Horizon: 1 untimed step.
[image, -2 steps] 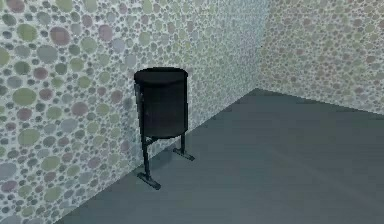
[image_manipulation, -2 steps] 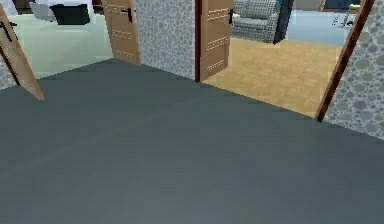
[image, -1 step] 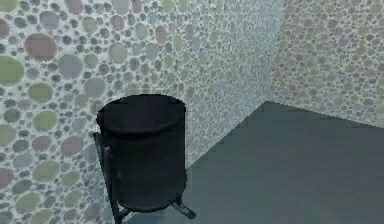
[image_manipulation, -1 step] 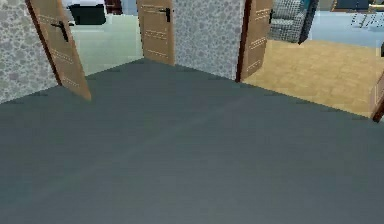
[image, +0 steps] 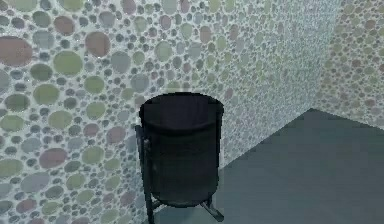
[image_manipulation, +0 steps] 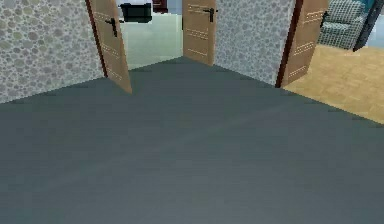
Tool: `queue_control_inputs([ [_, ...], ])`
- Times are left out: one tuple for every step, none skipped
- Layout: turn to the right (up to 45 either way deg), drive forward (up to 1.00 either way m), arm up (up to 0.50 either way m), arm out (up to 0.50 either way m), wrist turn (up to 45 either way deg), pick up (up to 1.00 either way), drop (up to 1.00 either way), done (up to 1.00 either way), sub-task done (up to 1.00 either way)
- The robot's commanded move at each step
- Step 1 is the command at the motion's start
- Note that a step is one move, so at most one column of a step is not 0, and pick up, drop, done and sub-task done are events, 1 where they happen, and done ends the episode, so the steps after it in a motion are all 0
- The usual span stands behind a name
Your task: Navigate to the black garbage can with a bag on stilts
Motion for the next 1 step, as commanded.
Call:
queue_control_inputs([
  [0.0,0.0,0.0,0.0,0.0,0.0,0.0,1.0,0.0],
])
